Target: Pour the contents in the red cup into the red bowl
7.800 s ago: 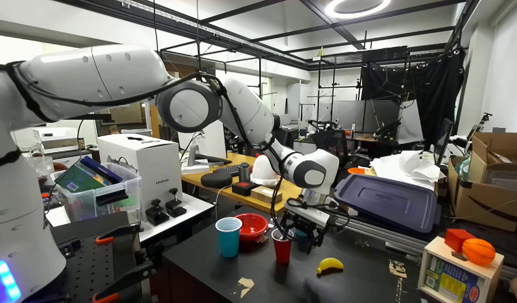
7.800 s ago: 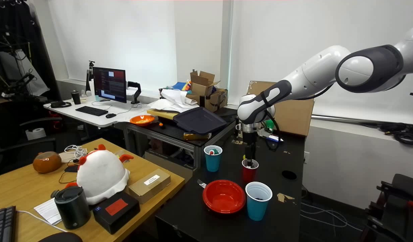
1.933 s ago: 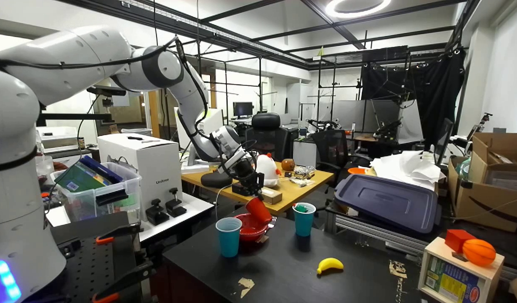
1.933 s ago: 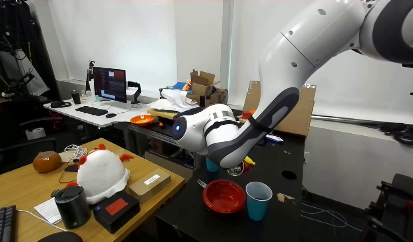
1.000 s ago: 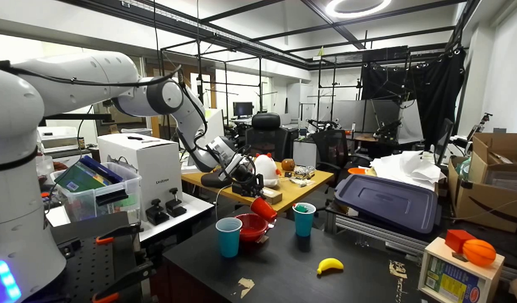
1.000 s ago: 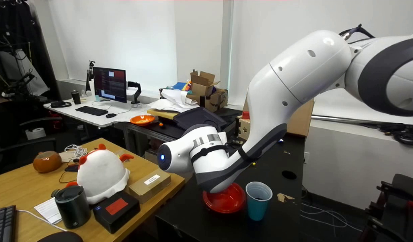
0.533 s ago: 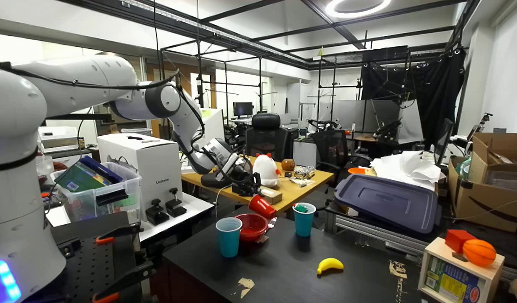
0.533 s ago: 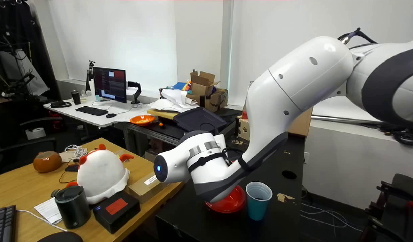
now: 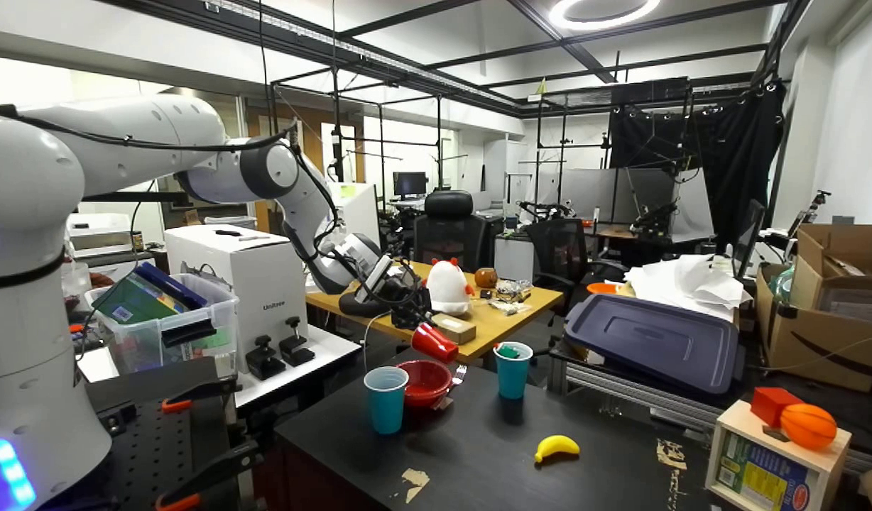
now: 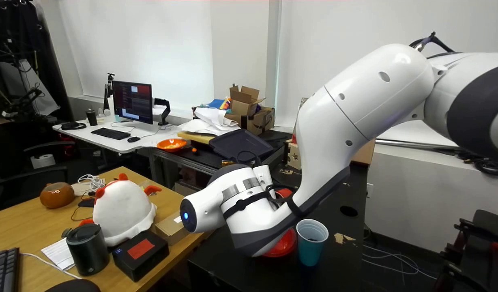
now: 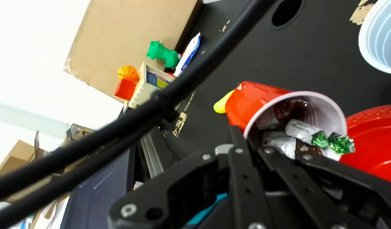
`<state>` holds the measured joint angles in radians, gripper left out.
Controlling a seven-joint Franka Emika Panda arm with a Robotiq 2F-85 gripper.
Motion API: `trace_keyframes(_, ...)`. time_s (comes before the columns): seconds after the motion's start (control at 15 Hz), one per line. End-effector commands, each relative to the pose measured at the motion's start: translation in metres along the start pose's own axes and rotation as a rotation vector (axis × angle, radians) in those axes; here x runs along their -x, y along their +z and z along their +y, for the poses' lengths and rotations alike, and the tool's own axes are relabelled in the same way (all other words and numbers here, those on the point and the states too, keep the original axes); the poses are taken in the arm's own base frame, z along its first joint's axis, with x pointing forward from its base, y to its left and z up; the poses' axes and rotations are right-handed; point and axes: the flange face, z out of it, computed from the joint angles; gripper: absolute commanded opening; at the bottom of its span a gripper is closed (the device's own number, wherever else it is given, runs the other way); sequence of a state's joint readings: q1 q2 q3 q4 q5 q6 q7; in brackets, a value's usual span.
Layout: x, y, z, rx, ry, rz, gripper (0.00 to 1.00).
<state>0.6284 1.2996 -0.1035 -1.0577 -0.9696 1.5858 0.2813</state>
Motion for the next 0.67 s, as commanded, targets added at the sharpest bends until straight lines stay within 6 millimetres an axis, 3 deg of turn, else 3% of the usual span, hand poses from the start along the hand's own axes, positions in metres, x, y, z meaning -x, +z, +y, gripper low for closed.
trace_keyframes(0.0, 0.006, -0.004, -0.003, 0.07, 0.015, -0.029, 0.01)
trace_keyframes(0.6, 0.008, -0.004, -0.025, 0.2, -0.017, -0.05, 0.01)
